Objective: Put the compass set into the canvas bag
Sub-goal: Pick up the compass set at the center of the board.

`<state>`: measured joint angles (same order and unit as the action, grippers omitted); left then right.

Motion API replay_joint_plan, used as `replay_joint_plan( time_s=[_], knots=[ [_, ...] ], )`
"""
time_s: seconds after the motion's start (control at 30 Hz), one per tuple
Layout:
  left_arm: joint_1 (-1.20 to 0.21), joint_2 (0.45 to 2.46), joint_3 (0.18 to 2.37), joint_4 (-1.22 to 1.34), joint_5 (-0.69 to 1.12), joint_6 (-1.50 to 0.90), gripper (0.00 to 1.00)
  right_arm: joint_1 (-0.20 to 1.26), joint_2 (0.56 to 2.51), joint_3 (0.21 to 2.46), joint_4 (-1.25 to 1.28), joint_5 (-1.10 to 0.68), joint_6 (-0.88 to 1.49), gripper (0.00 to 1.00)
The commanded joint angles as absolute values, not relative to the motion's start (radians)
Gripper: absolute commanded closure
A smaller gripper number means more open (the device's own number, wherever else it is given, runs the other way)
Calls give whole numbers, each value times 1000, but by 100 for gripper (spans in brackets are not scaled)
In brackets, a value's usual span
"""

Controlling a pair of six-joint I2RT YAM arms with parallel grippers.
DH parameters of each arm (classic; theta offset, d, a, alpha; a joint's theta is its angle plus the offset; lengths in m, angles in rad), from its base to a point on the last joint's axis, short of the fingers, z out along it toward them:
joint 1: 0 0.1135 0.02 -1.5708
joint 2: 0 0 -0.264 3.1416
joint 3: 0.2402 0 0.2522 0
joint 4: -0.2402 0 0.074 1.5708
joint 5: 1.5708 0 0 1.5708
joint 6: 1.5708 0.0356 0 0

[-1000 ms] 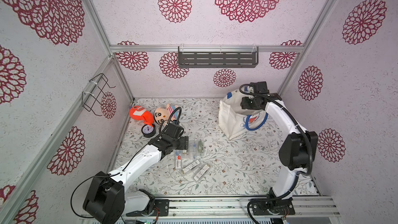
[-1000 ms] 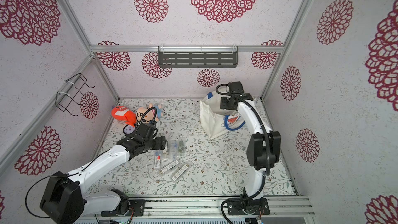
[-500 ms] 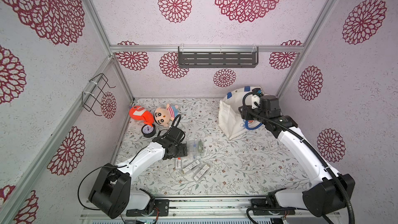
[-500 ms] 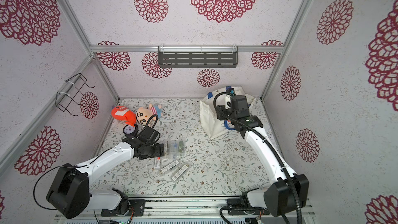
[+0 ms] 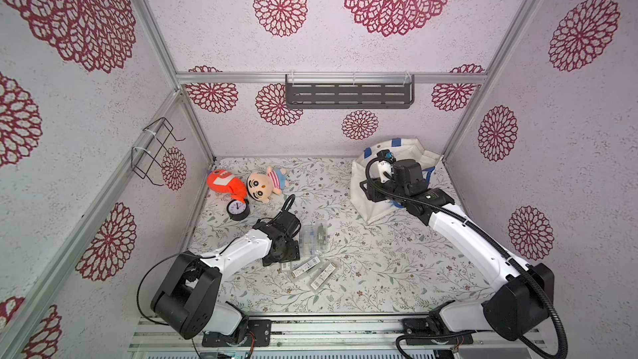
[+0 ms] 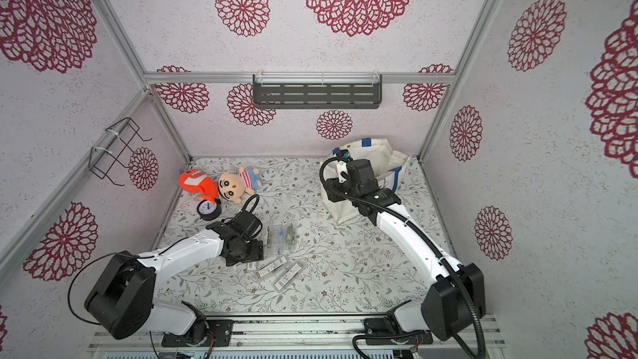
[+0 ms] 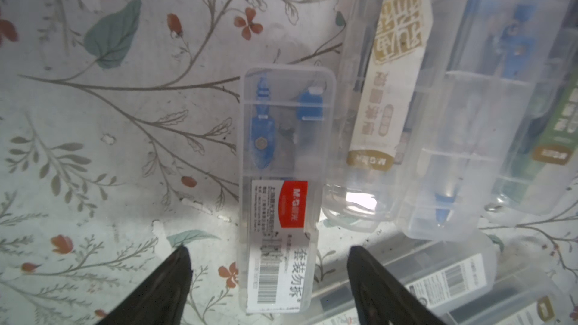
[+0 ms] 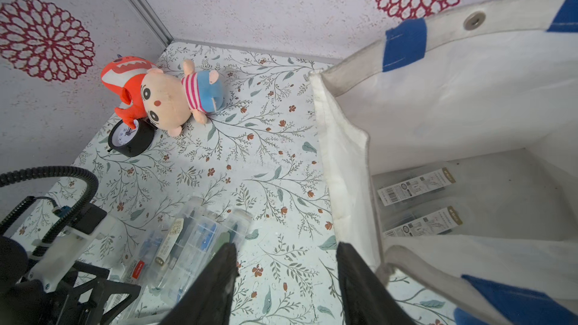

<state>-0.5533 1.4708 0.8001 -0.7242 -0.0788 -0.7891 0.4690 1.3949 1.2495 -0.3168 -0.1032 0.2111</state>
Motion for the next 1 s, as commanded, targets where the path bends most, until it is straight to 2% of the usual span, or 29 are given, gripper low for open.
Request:
replay_joint_plan(
  time_s=[0.0, 0.4, 0.97],
  knots=[
    [-562, 1502, 778, -709, -88, -822, 22, 479, 1390, 1266, -294, -117, 220, 46],
    [-562, 1577, 758, -614, -99, -825, 39, 489, 1401, 1249, -284, -130, 233, 48],
    [-565, 1406, 710, -545, -175, -782, 56, 488, 1454, 1276, -281, -202, 245, 49]
  ],
)
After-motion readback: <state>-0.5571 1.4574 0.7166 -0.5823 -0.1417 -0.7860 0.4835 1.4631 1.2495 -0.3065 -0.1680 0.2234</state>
